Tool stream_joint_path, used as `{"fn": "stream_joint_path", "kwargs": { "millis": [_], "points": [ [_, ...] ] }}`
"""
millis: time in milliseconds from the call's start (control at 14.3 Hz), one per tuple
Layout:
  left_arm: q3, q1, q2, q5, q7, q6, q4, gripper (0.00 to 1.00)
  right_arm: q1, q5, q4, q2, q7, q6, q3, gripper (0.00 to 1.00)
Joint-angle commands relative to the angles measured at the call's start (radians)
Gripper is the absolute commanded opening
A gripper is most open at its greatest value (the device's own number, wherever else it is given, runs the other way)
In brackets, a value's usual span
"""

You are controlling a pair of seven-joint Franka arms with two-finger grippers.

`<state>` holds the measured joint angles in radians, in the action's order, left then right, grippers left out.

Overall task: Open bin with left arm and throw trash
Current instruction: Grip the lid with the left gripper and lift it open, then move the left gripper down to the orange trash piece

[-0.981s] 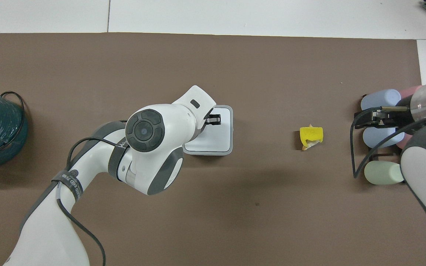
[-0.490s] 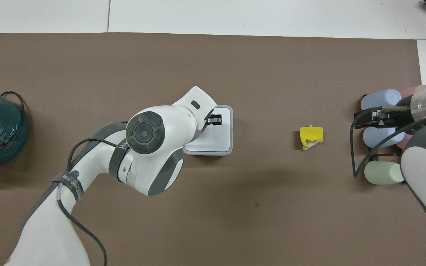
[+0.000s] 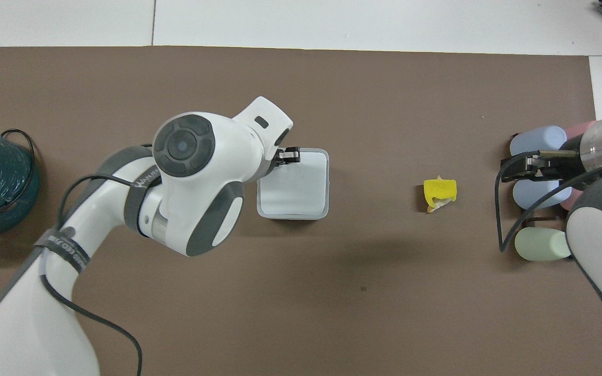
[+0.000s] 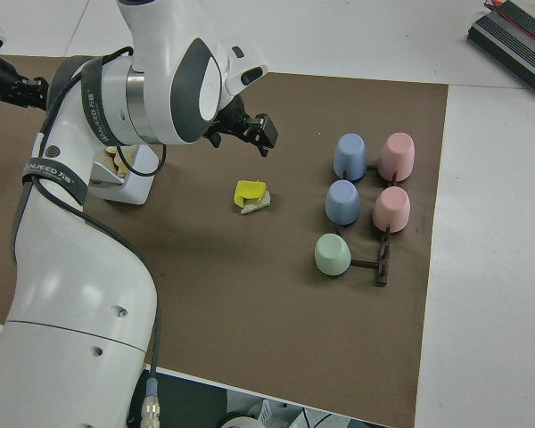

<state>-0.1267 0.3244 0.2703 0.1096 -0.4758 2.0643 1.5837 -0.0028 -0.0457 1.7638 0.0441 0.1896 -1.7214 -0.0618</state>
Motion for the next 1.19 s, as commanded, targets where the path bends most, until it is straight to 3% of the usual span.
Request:
{"fn": "stream_joint_path", "kwargs": {
  "millis": [0,140,350,420,701,1121],
  "points": [
    [-0.004,-0.033,-0.028,0.002,0.084,-0.003,0.082,0.31,-0.011,0.024,0.017,0.017,-0.032,0.003,-0.004,1.00],
    [-0.002,-0.053,-0.084,0.002,0.118,0.069,0.226,0.42,-0.011,0.024,0.017,0.017,-0.032,0.003,-0.004,1.00],
    [-0.002,-0.070,-0.164,0.001,0.138,0.226,0.444,0.89,-0.011,0.024,0.017,0.017,-0.032,0.005,-0.004,1.00],
    [-0.002,-0.079,-0.181,0.002,0.193,0.232,0.484,0.95,-0.011,0.024,0.017,0.017,-0.032,0.005,-0.004,1.00],
    [-0.002,-0.096,-0.214,0.002,0.645,0.234,0.556,0.96,-0.011,0.023,0.017,0.017,-0.032,0.003,-0.004,1.00],
    [-0.002,-0.093,-0.192,0.002,1.081,0.305,0.585,0.96,-0.011,0.024,0.017,0.017,-0.032,0.003,-0.004,1.00]
  ]
}}
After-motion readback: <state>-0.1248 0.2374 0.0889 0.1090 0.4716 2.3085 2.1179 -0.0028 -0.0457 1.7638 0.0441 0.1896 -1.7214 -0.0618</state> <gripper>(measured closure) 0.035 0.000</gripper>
